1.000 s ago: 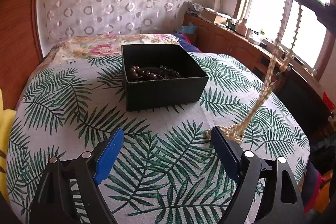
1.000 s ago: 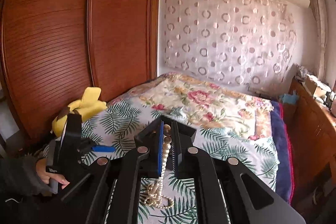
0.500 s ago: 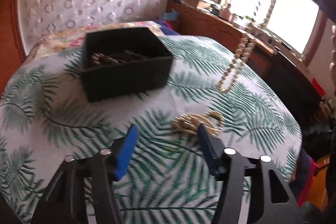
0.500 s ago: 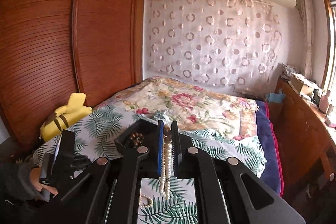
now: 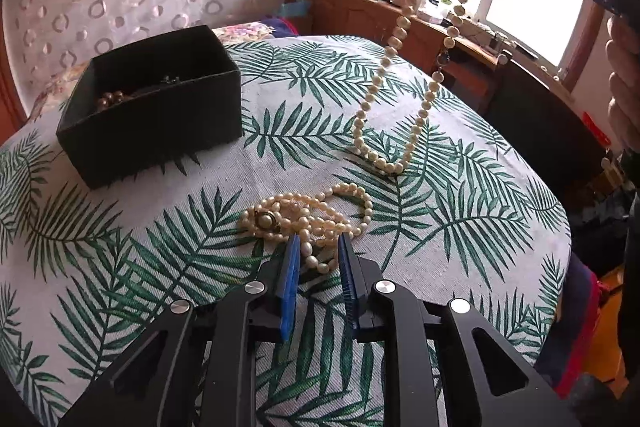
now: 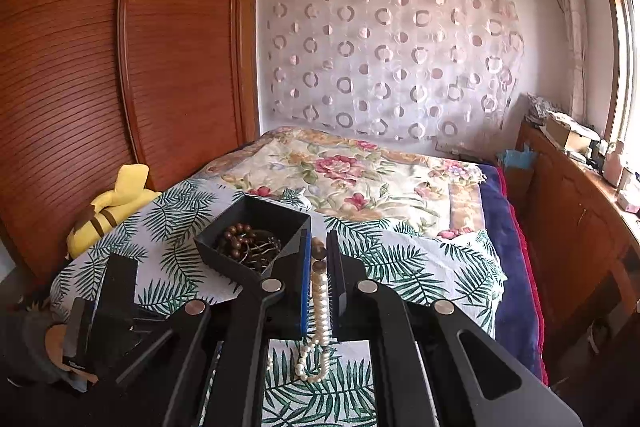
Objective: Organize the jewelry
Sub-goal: 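Lift the pearl necklace high with the right tool, letting it dangle, then lower the pearl necklace into the black box and open the right tool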
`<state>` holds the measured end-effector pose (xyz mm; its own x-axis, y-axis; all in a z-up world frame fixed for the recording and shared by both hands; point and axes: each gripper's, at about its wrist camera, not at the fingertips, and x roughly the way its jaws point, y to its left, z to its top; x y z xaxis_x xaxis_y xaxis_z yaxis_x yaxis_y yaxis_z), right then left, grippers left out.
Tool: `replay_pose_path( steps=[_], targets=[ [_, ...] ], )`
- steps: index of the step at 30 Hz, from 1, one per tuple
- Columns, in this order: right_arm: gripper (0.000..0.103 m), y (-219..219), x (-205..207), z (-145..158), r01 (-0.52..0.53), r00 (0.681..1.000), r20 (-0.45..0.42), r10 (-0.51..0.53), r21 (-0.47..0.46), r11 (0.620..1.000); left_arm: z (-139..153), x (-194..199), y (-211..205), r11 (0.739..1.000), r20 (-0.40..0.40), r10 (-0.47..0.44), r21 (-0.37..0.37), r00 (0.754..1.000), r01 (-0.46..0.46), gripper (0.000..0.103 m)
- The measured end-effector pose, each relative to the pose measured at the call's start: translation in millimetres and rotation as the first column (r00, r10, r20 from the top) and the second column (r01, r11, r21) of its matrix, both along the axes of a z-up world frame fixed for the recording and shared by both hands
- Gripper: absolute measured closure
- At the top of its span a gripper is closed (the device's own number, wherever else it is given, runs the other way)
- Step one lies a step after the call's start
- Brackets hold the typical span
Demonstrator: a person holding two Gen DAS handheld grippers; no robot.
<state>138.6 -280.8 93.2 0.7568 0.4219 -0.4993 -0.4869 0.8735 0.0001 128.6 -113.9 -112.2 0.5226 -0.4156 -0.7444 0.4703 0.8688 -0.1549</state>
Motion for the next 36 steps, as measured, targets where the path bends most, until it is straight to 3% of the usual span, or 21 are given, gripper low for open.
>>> replay_pose_path(
  steps=[2,8,16,24,36],
  targets=[
    [0.095,-1,0,-1,-0.002,1.000,-0.003,0.002,-0.001,1.000,1,1,-2,1.000,0.002,-0.003,0.013,1.000,0.003,0.098],
    [0.095,6,-2,-8,-0.019,1.000,-0.008,0.019,-0.007,1.000,6,-3,2,0.999,0.031,-0.010,0.031,0.999,0.009,0.099],
    [0.095,18,-1,3,-0.041,0.999,0.009,0.041,-0.007,0.999,61,0,29,0.998,0.127,0.039,-0.060,0.991,-0.032,0.099],
    [0.095,36,2,24,-0.069,0.997,0.045,0.069,0.006,0.998,116,16,47,0.994,0.226,0.088,-0.082,0.970,-0.072,0.099],
    [0.095,66,24,58,-0.092,0.992,0.092,0.091,0.013,0.996,178,43,67,0.986,0.314,0.157,-0.111,0.936,-0.128,0.099]
  ],
)
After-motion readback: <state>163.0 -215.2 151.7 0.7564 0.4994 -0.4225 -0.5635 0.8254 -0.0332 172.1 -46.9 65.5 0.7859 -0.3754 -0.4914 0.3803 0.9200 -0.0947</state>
